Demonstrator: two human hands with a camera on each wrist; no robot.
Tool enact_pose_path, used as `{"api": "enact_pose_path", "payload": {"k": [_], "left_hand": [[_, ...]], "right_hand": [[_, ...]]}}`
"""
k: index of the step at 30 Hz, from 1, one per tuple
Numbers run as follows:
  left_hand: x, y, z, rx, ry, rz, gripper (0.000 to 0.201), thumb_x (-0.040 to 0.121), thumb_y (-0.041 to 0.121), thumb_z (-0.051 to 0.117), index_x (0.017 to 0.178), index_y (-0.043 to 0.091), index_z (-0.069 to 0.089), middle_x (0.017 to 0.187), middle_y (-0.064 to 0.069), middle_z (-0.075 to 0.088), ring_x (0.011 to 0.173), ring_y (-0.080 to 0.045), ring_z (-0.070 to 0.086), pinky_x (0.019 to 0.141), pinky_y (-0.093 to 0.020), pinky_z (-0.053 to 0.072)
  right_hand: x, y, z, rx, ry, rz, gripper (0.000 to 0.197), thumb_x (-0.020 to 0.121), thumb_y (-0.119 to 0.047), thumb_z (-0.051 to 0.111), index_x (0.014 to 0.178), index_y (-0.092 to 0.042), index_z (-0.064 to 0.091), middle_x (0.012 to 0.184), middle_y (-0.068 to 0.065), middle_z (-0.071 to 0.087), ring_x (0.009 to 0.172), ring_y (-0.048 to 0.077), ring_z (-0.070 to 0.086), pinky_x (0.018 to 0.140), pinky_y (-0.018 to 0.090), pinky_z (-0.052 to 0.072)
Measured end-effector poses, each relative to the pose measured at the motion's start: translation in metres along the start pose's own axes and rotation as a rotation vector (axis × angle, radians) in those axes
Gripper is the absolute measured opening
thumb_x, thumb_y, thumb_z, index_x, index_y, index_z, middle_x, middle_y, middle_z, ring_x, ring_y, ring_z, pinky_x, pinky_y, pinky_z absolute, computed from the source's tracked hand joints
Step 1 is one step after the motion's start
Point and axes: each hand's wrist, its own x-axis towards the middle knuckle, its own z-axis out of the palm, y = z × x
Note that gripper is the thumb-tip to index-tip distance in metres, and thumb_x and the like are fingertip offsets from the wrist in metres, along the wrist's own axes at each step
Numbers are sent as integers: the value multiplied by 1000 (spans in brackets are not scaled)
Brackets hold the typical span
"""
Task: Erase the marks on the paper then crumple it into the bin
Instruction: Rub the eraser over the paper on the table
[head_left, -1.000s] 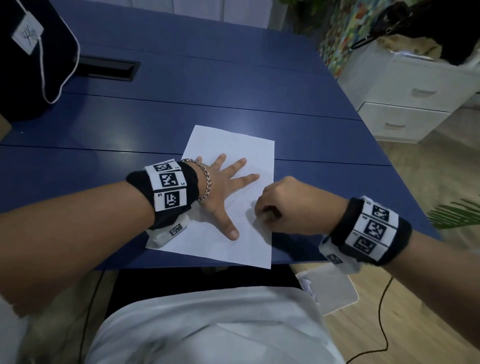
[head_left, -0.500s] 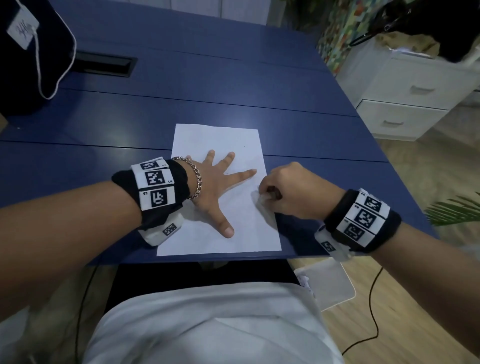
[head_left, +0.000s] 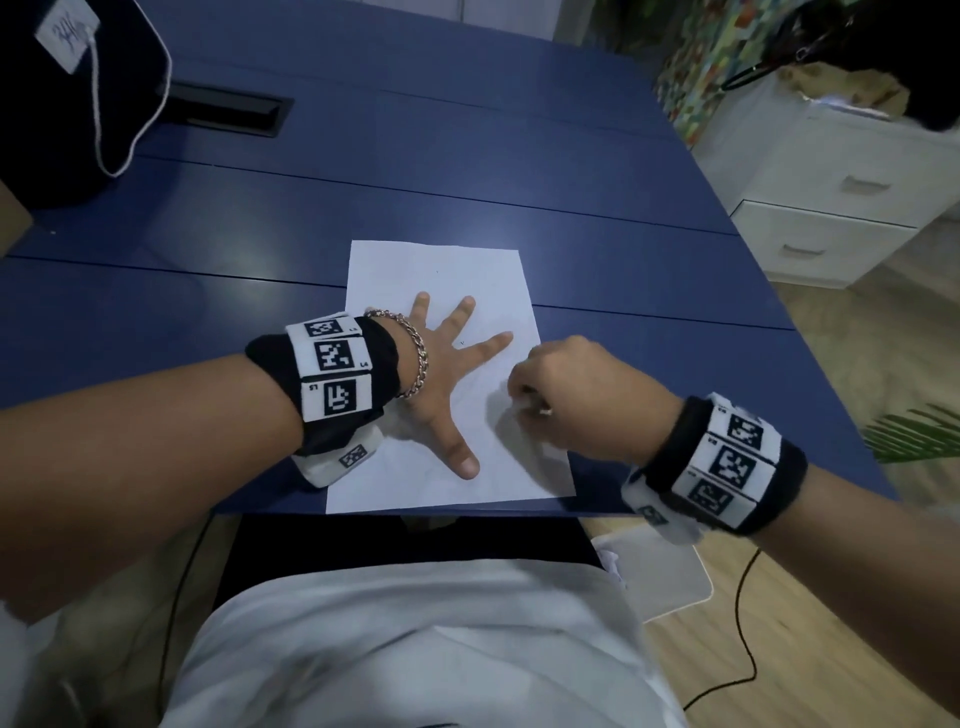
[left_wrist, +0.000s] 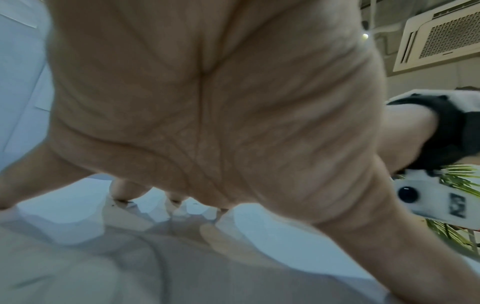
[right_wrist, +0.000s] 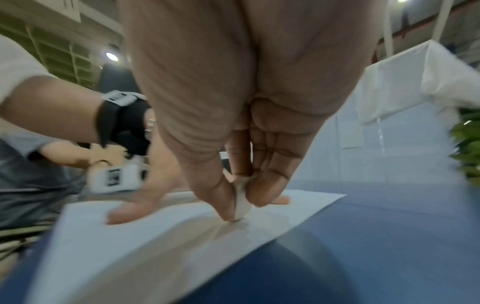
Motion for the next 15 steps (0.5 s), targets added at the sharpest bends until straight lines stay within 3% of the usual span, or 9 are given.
{"api": "enact_pose_path", "payload": {"k": [3, 7, 11, 15], "left_hand": [[-1, 2, -1, 7, -5, -5, 162, 38, 102, 73, 144, 61, -42, 160, 2, -53, 150, -53, -37, 111, -86, 12], [-3, 3, -2, 4, -11, -8, 161, 39, 101, 73, 144, 60, -42, 159, 3, -54, 150, -52, -37, 111, -86, 14], [-1, 2, 0, 3, 2, -2, 163, 39, 100, 74, 146, 59, -41, 161, 0, -52, 149, -53, -38, 111, -86, 13], [-1, 1, 0, 5, -1, -4, 162, 39, 102, 72, 145, 59, -43, 160, 2, -53, 150, -53, -36, 111, -86, 16]], "right_hand": [[0, -4, 0, 12, -48, -48, 12, 86, -21, 59, 76, -16, 63, 73, 1, 60, 66, 23, 57, 62, 41, 52], [16, 18, -4, 29, 64, 89, 14, 84, -22, 56, 79, -13, 65, 74, 2, 64, 69, 24, 58, 66, 42, 56], [6, -14, 0, 33, -20, -57, 16, 88, -20, 59, 72, -18, 58, 71, -1, 58, 63, 20, 52, 59, 33, 44], [19, 5, -10, 5, 12, 18, 13, 87, -19, 60, 79, -14, 69, 72, 2, 65, 66, 22, 58, 64, 38, 52]]}}
